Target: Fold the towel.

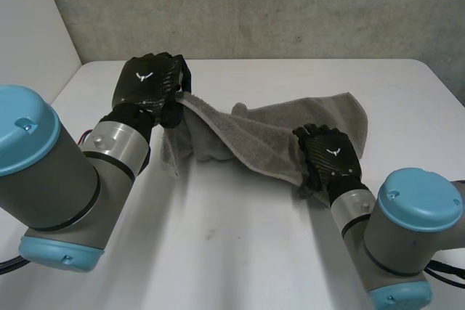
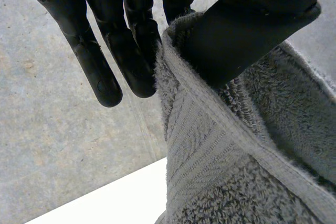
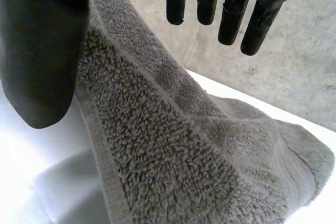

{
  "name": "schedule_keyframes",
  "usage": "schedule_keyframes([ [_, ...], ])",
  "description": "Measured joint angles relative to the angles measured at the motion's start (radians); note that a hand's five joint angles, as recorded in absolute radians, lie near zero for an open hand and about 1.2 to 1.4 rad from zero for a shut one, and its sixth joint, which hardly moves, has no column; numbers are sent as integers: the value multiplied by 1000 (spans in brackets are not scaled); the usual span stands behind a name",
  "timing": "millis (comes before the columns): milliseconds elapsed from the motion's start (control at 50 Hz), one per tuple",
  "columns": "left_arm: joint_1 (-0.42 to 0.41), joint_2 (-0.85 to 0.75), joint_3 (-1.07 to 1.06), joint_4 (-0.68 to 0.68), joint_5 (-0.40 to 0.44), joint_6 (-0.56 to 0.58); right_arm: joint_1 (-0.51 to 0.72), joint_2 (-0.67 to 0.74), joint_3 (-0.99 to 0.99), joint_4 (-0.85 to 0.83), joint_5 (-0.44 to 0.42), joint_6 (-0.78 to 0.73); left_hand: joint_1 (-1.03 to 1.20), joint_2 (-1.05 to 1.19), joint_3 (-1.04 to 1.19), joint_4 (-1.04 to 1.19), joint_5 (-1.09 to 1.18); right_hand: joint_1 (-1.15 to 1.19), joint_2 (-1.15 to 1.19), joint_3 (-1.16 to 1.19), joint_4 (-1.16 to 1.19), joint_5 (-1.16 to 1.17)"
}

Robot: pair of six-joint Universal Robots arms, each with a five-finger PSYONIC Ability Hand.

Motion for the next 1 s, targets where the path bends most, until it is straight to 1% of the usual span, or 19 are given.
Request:
schedule_keyframes([
  [60,0,0,0,0,-1,0,4,8,-7,-21,2,11,0,0,0,0,0,36,17,25,13,37],
  [140,0,0,0,0,-1,0,-3,12,-3,-63,7,11,0,0,0,0,0,217,206,215,194,230],
  [260,1,-2,-1,0,-2,0,-23,-3,24,-123,10,2,0,0,0,0,0,346,338,344,322,352],
  [460,5,-7,-2,0,-1,0,-73,-21,42,-125,-12,1,0,0,0,0,0,492,476,488,469,493],
  [480,5,-8,-2,0,-1,0,-79,-22,43,-119,-18,1,0,0,0,0,0,537,529,537,518,541],
  [520,5,-9,-4,0,0,1,-85,-22,44,-108,-28,2,0,0,0,0,0,566,561,565,545,566],
  [580,6,-10,-8,1,0,2,-94,-24,44,-87,-43,4,0,0,0,0,0,569,563,569,551,570],
  [640,8,-11,-13,1,1,3,-116,-35,45,-64,-51,7,0,0,0,0,0,493,490,487,475,493],
  [800,11,-13,-21,2,3,3,-187,-90,61,-26,-58,11,0,0,0,0,0,466,473,462,448,451],
  [1000,11,-13,-22,2,3,3,-199,-117,93,-25,-61,13,0,0,0,0,0,456,464,451,434,446],
])
